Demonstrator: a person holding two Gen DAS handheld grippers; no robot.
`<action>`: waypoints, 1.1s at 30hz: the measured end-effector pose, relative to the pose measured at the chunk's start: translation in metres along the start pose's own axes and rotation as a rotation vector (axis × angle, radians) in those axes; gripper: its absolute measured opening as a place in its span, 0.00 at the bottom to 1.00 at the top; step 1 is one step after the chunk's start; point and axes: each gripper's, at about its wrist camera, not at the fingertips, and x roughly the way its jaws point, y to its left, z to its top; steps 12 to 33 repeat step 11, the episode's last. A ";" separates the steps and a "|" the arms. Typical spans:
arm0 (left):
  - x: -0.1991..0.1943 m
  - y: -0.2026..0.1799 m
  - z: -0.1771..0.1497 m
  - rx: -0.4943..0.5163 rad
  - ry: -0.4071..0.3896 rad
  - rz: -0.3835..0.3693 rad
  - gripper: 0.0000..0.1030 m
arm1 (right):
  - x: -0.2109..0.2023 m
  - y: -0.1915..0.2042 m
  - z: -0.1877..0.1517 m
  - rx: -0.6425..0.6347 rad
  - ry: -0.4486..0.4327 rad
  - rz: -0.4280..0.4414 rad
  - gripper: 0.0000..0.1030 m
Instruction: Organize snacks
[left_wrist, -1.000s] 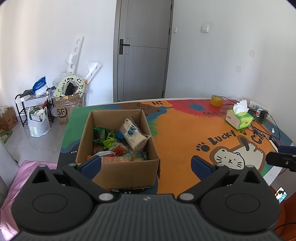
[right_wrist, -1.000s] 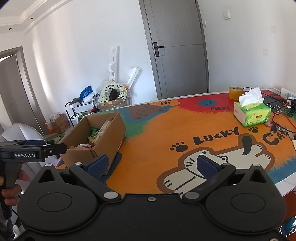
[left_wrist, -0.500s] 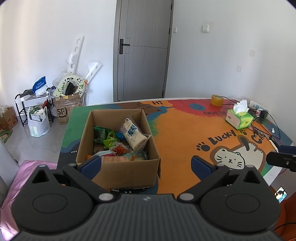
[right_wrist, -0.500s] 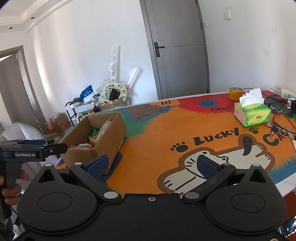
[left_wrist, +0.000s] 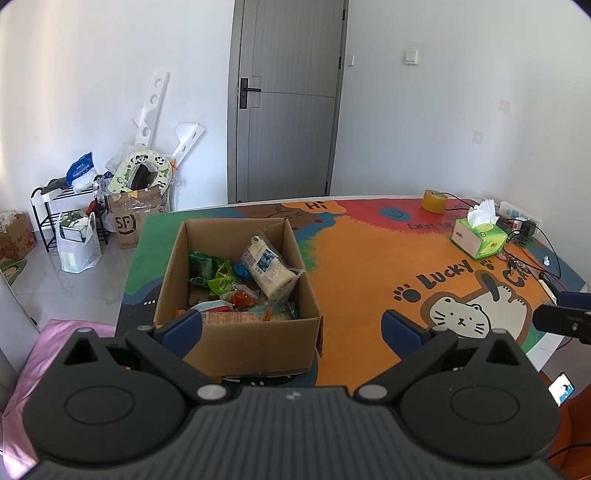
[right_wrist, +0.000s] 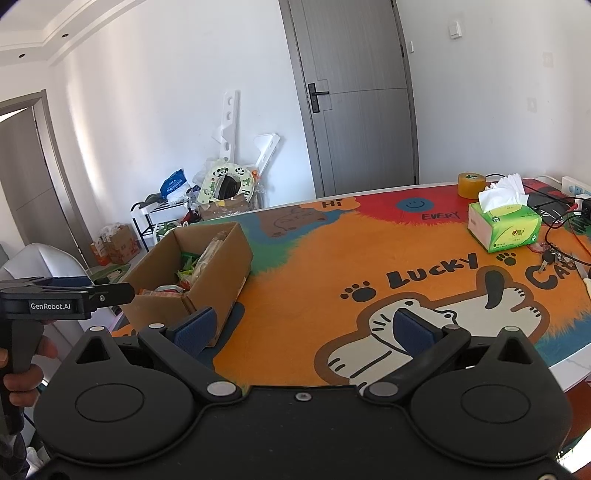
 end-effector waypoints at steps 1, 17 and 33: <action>0.000 0.000 0.000 0.000 0.000 0.001 1.00 | 0.000 0.000 0.000 0.001 0.000 -0.001 1.00; 0.000 0.001 -0.001 0.006 -0.001 0.003 1.00 | 0.000 0.001 0.000 0.000 0.003 -0.001 1.00; 0.000 0.001 -0.001 0.006 -0.001 0.003 1.00 | 0.000 0.001 0.000 0.000 0.003 -0.001 1.00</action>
